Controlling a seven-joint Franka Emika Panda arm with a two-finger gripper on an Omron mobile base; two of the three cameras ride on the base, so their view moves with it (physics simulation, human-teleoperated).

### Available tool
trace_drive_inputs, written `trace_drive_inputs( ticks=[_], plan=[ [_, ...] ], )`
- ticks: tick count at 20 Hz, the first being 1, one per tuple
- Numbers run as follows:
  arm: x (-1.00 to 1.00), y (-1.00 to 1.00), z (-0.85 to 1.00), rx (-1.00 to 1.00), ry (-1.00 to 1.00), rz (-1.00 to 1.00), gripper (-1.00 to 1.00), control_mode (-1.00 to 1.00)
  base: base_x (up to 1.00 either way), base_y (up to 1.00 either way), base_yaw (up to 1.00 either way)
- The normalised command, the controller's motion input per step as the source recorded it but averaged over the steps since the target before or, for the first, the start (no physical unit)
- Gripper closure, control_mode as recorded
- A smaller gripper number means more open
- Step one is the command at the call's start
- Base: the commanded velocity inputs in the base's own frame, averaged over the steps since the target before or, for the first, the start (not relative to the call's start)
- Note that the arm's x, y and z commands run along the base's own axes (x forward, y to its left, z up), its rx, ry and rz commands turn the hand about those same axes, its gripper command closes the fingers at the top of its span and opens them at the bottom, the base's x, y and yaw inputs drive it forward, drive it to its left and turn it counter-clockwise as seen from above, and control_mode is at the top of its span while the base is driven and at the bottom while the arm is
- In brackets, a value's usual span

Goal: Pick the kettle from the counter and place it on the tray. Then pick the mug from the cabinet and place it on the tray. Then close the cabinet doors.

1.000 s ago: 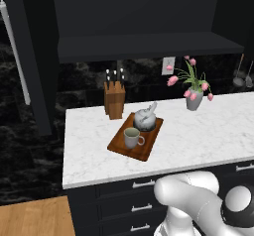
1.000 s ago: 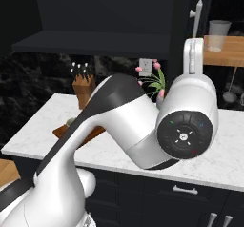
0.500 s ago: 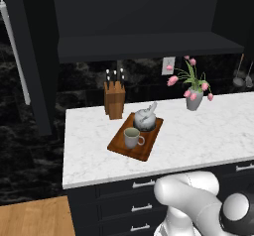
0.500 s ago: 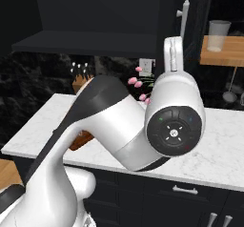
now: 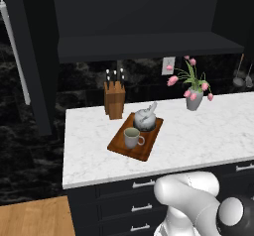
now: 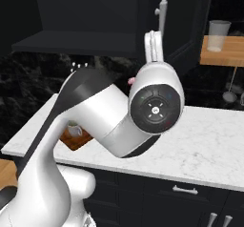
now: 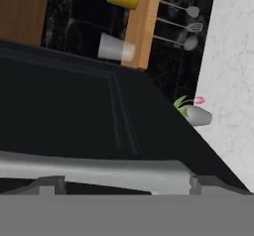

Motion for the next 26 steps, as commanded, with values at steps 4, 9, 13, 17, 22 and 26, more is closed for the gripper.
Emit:
trace_drive_inputs(
  ticks=[4,9,13,17,22,26],
  plan=[
    [0.26,0.36,0.0,0.0,0.02,0.09,-1.0,-1.0,0.0,0.0,0.0],
    [0.26,0.43,0.0,0.0,0.06,0.11,-1.0,-1.0,0.0,0.0,0.0],
    [0.36,0.41,0.0,0.0,0.08,0.15,-1.0,-1.0,0.0,0.0,0.0],
    [0.5,0.35,-0.03,0.0,0.03,0.13,-1.0,-1.0,0.0,0.0,0.0],
    [0.67,0.17,-0.05,0.0,0.0,0.06,-1.0,-1.0,0.0,0.0,0.0],
    [0.65,0.2,-0.2,-0.02,0.0,0.04,-1.0,-1.0,0.0,0.0,0.0]
  ],
)
